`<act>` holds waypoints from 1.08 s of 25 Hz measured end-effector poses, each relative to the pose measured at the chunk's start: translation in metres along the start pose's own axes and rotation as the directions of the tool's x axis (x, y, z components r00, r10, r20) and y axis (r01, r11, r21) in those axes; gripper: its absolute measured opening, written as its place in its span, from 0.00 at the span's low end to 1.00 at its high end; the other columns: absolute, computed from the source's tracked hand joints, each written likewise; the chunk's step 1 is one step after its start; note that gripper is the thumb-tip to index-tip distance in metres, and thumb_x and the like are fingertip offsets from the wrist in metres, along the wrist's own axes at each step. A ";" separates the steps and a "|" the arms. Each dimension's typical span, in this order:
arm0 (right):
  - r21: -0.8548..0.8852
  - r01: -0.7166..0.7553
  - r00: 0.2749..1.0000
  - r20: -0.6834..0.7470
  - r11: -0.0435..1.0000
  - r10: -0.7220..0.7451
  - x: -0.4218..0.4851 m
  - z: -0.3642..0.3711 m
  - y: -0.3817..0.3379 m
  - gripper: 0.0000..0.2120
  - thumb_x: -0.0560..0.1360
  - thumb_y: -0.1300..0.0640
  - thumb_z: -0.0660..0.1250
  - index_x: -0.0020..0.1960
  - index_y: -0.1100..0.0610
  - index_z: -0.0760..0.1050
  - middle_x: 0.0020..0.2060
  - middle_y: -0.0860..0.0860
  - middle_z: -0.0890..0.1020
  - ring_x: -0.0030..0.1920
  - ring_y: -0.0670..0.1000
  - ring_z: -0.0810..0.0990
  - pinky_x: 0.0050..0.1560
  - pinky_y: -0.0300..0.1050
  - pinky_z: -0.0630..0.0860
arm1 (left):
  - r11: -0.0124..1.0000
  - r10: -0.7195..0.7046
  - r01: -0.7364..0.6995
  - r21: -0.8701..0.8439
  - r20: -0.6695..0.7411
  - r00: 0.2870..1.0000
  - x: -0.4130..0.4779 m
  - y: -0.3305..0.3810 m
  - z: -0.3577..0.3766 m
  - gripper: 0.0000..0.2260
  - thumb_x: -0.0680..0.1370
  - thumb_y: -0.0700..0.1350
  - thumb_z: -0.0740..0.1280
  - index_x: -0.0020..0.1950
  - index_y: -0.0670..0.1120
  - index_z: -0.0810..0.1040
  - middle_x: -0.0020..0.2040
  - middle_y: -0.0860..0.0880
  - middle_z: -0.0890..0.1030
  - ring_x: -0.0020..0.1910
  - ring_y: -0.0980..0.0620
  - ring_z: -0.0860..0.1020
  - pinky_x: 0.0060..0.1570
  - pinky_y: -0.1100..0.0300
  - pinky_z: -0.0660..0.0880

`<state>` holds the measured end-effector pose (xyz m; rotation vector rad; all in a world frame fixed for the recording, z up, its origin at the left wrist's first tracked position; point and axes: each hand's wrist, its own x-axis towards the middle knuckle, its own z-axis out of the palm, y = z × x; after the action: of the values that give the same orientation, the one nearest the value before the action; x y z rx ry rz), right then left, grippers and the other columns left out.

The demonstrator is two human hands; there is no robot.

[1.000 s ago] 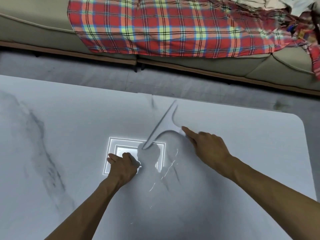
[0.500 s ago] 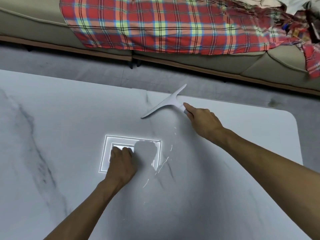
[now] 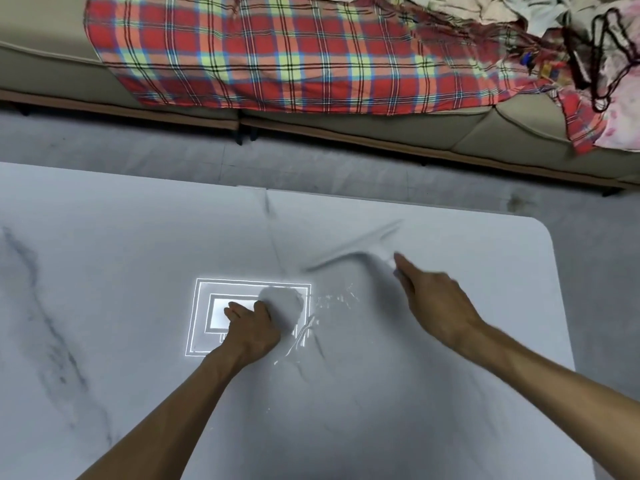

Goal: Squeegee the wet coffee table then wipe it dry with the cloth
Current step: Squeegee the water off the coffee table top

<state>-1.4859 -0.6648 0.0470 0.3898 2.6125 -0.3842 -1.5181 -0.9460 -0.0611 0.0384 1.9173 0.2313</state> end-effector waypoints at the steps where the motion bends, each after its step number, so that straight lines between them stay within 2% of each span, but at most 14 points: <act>1: 0.017 -0.013 0.998 -0.057 1.000 0.014 0.021 -0.004 -0.006 0.20 0.83 0.47 0.47 0.75 0.43 0.57 0.55 0.61 0.81 0.54 0.66 0.78 0.53 0.52 0.74 | 0.985 0.121 -0.096 0.141 -0.185 0.975 0.017 -0.009 0.010 0.06 0.56 0.29 0.68 0.31 0.33 0.80 0.31 0.33 0.71 0.26 0.31 0.77 0.24 0.40 0.77; 2: 0.026 -0.030 0.996 -0.089 0.999 0.033 0.042 -0.004 -0.010 0.21 0.84 0.48 0.47 0.76 0.44 0.57 0.55 0.62 0.80 0.54 0.67 0.77 0.54 0.54 0.73 | 0.940 0.238 -0.128 0.316 -0.339 0.910 0.031 -0.012 0.017 0.07 0.51 0.28 0.69 0.27 0.33 0.79 0.26 0.37 0.69 0.22 0.31 0.75 0.19 0.40 0.74; 4: 0.036 -0.066 0.994 -0.081 0.997 0.069 0.068 0.000 -0.017 0.21 0.84 0.51 0.46 0.76 0.48 0.57 0.55 0.62 0.80 0.56 0.67 0.74 0.55 0.54 0.70 | 0.837 0.245 0.015 0.547 -0.399 0.884 0.034 -0.016 0.022 0.10 0.51 0.26 0.65 0.29 0.33 0.80 0.24 0.39 0.69 0.24 0.25 0.76 0.20 0.37 0.74; 8: 0.062 -0.118 0.993 -0.020 0.991 0.119 0.035 0.035 -0.008 0.22 0.83 0.54 0.47 0.77 0.47 0.53 0.51 0.62 0.80 0.52 0.66 0.76 0.50 0.53 0.70 | 0.840 0.319 -0.059 0.540 -0.403 0.858 0.046 -0.018 0.021 0.10 0.51 0.25 0.69 0.31 0.31 0.81 0.27 0.39 0.70 0.29 0.21 0.76 0.22 0.35 0.73; 10: 0.085 -0.164 0.984 0.079 0.983 0.158 -0.006 0.047 -0.002 0.25 0.82 0.55 0.48 0.78 0.44 0.47 0.54 0.61 0.79 0.54 0.64 0.77 0.54 0.52 0.71 | 0.876 0.312 -0.102 0.471 -0.392 0.865 0.048 -0.018 0.020 0.08 0.56 0.23 0.62 0.30 0.29 0.78 0.32 0.37 0.69 0.28 0.19 0.75 0.21 0.34 0.72; 12: 0.065 -0.178 0.972 0.166 0.982 0.165 -0.047 0.050 -0.001 0.27 0.82 0.57 0.48 0.78 0.44 0.45 0.55 0.59 0.79 0.53 0.61 0.78 0.54 0.48 0.72 | 0.906 0.332 -0.208 0.368 -0.316 0.889 0.044 -0.014 0.016 0.13 0.55 0.21 0.55 0.28 0.30 0.77 0.31 0.37 0.67 0.26 0.22 0.75 0.20 0.37 0.74; 13: 0.052 -0.166 0.971 0.182 0.985 0.154 -0.060 0.048 -0.002 0.26 0.82 0.57 0.48 0.78 0.45 0.47 0.53 0.57 0.80 0.52 0.59 0.78 0.52 0.45 0.72 | 0.957 0.255 -0.209 0.202 -0.241 0.936 0.038 -0.017 0.009 0.12 0.57 0.23 0.56 0.30 0.31 0.78 0.30 0.37 0.66 0.28 0.26 0.77 0.23 0.40 0.76; 14: 0.057 -0.151 0.975 0.176 0.987 0.139 -0.064 0.044 -0.003 0.25 0.83 0.56 0.49 0.78 0.46 0.49 0.52 0.57 0.80 0.51 0.59 0.79 0.50 0.44 0.72 | 0.981 0.159 -0.178 -0.078 -0.197 0.967 0.024 -0.012 0.001 0.10 0.61 0.27 0.60 0.35 0.35 0.78 0.33 0.36 0.65 0.36 0.30 0.79 0.32 0.44 0.79; 15: 0.077 -0.137 0.982 0.145 0.988 0.125 -0.059 0.039 -0.005 0.24 0.83 0.54 0.48 0.78 0.46 0.51 0.52 0.57 0.81 0.50 0.60 0.79 0.49 0.44 0.73 | 0.944 0.084 -0.158 -0.291 -0.253 0.964 0.012 -0.008 0.003 0.06 0.67 0.32 0.62 0.40 0.40 0.76 0.37 0.34 0.66 0.44 0.34 0.79 0.41 0.48 0.78; 16: 0.100 -0.126 0.989 0.093 0.987 0.116 -0.047 0.034 -0.008 0.22 0.83 0.52 0.47 0.77 0.46 0.53 0.52 0.59 0.80 0.51 0.61 0.78 0.49 0.46 0.73 | 0.936 0.041 -0.154 -0.317 -0.336 0.941 -0.004 -0.012 0.009 0.03 0.71 0.38 0.61 0.40 0.45 0.71 0.41 0.34 0.70 0.46 0.39 0.78 0.42 0.53 0.75; 17: 0.115 -0.112 0.993 0.033 0.987 0.109 -0.028 0.030 -0.013 0.22 0.83 0.50 0.46 0.77 0.47 0.54 0.52 0.60 0.80 0.53 0.63 0.77 0.50 0.49 0.72 | 0.956 0.034 -0.158 -0.247 -0.440 0.897 -0.011 -0.017 0.011 0.03 0.72 0.42 0.60 0.39 0.47 0.67 0.42 0.40 0.74 0.41 0.44 0.77 0.39 0.56 0.72; 19: 0.141 -0.084 0.996 -0.028 0.987 0.089 0.013 0.027 -0.032 0.21 0.84 0.52 0.47 0.76 0.50 0.56 0.53 0.62 0.80 0.56 0.66 0.74 0.51 0.52 0.71 | 0.924 -0.008 -0.172 -0.342 -0.467 0.884 -0.028 -0.030 0.015 0.05 0.75 0.44 0.59 0.39 0.47 0.65 0.35 0.47 0.76 0.33 0.47 0.73 0.32 0.57 0.67; 24: 0.118 -0.016 1.000 0.010 0.993 0.015 0.018 0.060 -0.077 0.22 0.83 0.58 0.48 0.76 0.52 0.54 0.49 0.62 0.78 0.53 0.65 0.75 0.46 0.50 0.69 | 0.877 -0.178 -0.108 -0.469 -0.526 0.832 -0.058 -0.084 0.045 0.10 0.77 0.44 0.60 0.48 0.36 0.71 0.43 0.41 0.77 0.35 0.47 0.71 0.33 0.57 0.66; 27: 0.060 0.066 0.995 0.077 0.996 -0.070 -0.034 0.085 -0.066 0.25 0.82 0.60 0.50 0.78 0.48 0.50 0.44 0.59 0.79 0.45 0.62 0.78 0.43 0.49 0.73 | 0.886 -0.161 -0.112 -0.450 -0.524 0.836 -0.075 -0.096 0.061 0.06 0.76 0.40 0.59 0.45 0.37 0.71 0.50 0.39 0.75 0.41 0.45 0.71 0.33 0.61 0.65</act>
<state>-1.4450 -0.7610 0.0046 0.2991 2.5467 -0.4887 -1.4268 -1.0419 -0.0290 -0.4232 2.3816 0.7526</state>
